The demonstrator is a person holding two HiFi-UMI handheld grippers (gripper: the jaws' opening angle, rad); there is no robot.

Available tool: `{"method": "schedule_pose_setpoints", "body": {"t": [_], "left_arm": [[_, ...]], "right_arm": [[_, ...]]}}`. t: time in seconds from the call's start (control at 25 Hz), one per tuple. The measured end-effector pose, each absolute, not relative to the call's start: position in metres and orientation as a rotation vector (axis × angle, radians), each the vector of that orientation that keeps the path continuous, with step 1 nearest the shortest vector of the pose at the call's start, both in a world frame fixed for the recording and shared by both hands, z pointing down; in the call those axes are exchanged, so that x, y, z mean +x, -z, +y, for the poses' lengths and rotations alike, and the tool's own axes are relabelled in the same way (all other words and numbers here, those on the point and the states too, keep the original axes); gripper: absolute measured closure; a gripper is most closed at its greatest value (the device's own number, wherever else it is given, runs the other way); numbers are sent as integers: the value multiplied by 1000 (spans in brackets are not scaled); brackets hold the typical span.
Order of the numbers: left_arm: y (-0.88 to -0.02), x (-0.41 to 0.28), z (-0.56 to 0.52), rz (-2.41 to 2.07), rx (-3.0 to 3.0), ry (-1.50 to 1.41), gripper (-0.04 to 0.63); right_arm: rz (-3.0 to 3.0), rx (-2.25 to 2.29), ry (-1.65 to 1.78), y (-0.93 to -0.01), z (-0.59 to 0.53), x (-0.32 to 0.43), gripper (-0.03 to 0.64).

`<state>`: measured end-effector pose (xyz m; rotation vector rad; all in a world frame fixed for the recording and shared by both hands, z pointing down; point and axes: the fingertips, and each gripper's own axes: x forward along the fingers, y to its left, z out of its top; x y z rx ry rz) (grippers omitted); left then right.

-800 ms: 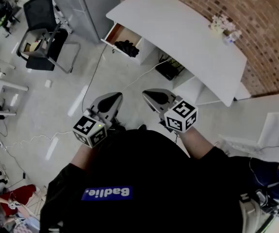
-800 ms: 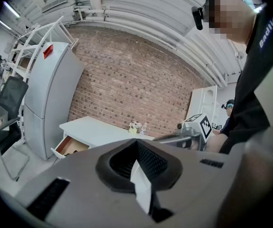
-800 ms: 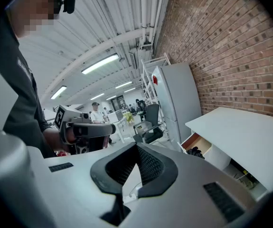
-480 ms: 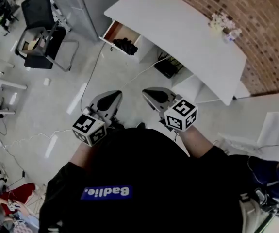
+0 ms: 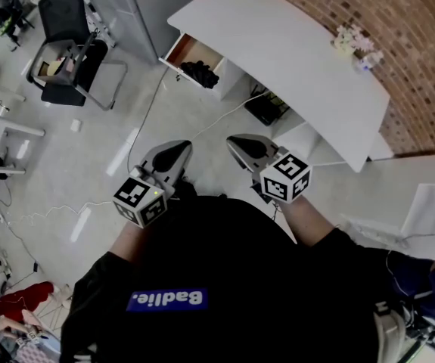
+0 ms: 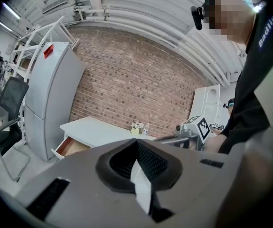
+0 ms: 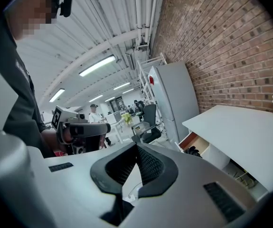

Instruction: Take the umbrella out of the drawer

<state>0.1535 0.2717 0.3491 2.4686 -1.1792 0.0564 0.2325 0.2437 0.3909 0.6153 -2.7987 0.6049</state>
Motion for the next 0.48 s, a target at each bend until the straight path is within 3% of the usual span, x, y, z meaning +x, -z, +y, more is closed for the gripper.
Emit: {"method": "schedule_pose_setpoints", "body": {"t": [0.48], "left_arm": [[-346, 95, 176, -1088, 2544, -3, 598]], "right_arm": [[-2719, 754, -609, -394, 154, 188, 588]]}}
